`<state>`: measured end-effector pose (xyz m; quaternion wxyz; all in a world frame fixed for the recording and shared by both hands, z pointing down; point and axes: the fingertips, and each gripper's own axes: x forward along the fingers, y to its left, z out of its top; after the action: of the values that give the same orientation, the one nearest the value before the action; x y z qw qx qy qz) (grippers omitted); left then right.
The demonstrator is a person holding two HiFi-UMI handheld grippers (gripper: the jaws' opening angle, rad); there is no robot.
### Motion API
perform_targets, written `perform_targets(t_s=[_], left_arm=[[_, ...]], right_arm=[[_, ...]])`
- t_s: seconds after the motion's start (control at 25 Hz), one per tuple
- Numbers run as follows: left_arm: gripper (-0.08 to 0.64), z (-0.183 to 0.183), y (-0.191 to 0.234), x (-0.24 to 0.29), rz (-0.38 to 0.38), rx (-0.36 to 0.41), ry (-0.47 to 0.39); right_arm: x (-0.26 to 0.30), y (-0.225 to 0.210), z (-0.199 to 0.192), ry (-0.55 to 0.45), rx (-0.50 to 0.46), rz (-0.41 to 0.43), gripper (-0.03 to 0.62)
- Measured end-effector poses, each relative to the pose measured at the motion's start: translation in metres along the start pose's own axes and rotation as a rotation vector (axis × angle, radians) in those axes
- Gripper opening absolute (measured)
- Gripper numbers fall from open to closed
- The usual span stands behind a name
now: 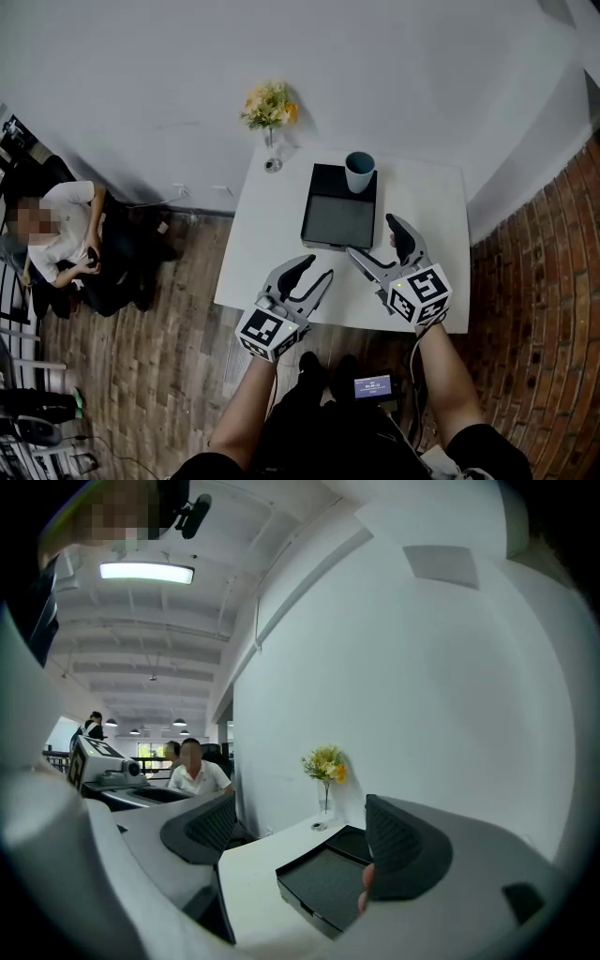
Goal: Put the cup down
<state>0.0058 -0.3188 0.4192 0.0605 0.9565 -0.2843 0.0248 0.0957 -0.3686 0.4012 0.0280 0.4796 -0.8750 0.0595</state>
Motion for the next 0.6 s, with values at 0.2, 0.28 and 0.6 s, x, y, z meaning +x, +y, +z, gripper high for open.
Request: perform_targets(t_s=[0.2, 0.28, 0.6], left_arm=[[0.169, 0.002, -0.015, -0.009, -0.014, -0.001, -0.001], [0.169, 0.003, -0.020, -0.011, -0.016, -0.010, -0.002], [0.169, 0.013, -0.035, -0.004, -0.055, 0.012, -0.016]], right_arm=[[-0.030, 0.012, 0.006, -0.024, -0.010, -0.043, 0.363], [-0.040, 0.014, 0.008, -0.034, 0.001, -0.069, 0.317], [-0.063, 0.015, 0.005, -0.036, 0.014, -0.138, 0.136]])
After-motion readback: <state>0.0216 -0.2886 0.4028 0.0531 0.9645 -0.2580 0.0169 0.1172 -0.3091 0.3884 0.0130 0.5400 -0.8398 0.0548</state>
